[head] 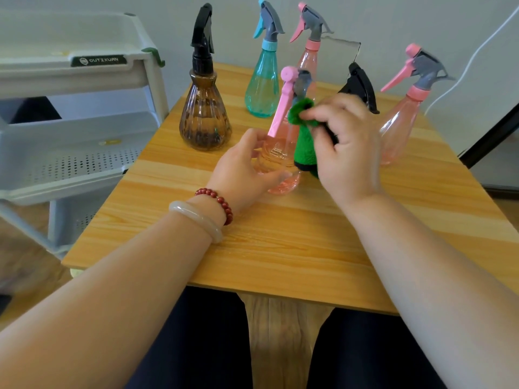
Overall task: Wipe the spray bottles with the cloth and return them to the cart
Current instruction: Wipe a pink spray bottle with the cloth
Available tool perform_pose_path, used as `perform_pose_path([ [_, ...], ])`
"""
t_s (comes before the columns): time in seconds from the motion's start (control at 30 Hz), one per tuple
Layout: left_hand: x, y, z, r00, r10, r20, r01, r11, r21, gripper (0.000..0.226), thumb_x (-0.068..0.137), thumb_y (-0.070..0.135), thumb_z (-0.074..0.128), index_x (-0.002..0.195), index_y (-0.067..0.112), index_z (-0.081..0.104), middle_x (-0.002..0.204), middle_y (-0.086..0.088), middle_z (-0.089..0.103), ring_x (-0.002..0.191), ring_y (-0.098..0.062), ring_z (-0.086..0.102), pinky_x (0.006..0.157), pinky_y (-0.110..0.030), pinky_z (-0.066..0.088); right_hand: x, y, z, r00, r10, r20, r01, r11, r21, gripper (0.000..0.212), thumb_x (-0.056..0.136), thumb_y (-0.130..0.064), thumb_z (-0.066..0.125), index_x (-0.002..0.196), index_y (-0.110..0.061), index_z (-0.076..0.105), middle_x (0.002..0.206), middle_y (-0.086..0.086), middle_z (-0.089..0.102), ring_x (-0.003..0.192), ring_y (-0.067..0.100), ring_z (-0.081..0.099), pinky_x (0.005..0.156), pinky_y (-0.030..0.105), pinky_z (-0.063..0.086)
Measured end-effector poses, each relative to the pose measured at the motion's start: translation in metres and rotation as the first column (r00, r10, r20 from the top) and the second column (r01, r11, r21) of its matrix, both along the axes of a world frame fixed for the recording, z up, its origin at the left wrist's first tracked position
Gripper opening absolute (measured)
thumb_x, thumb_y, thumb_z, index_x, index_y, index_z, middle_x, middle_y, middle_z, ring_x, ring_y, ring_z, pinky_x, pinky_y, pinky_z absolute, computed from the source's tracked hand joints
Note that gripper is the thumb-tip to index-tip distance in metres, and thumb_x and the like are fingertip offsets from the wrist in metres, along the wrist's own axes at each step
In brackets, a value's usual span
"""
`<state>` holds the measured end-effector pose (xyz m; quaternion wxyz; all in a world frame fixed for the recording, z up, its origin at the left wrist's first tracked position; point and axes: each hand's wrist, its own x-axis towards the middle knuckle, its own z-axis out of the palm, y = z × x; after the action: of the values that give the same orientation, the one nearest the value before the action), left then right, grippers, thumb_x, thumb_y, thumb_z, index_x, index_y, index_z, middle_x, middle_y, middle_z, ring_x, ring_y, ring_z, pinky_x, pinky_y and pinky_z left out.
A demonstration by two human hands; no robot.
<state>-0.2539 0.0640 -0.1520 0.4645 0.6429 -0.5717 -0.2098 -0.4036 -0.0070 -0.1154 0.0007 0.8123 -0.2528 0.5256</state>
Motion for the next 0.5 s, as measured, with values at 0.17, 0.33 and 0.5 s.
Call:
perform_pose_path([
  [0.17,0.002,-0.001,0.0,0.999,-0.02,0.029,0.019,1.0,0.021,0.061,0.08,0.033,0.078,0.13,0.026,0.044,0.112,0.025,0.046,0.111,0.002,0.044,0.092,-0.019,0.039,-0.008,0.004,-0.031,0.987,0.062,-0.148,-0.055,0.997,0.048,0.021,0.086,0.003,0.061,0.097,-0.007,0.075,0.098,0.003,0.064,0.096,0.023,0.06,0.087,0.03,0.049],
  [0.33,0.001,-0.006,0.011,0.997,-0.059,0.045,0.055,0.996,0.077,0.044,0.088,0.04,0.068,0.125,0.029,0.047,0.115,0.022,0.052,0.111,0.001,0.047,0.086,-0.011,0.039,-0.005,0.0,-0.011,1.0,-0.027,0.008,0.026,0.998,0.065,0.017,0.088,0.0,0.061,0.097,-0.005,0.074,0.096,-0.003,0.058,0.093,0.005,0.053,0.084,0.008,0.039],
  [0.5,-0.005,-0.024,0.021,0.992,-0.012,-0.128,0.004,0.998,-0.058,0.034,0.099,0.048,0.049,0.106,0.02,0.067,0.094,0.002,0.07,0.076,-0.004,0.061,0.073,-0.027,0.053,0.01,-0.007,-0.01,0.979,-0.048,0.196,0.047,0.999,0.012,0.015,0.088,0.002,0.061,0.098,-0.002,0.072,0.1,0.008,0.064,0.099,0.005,0.054,0.09,0.009,0.039],
])
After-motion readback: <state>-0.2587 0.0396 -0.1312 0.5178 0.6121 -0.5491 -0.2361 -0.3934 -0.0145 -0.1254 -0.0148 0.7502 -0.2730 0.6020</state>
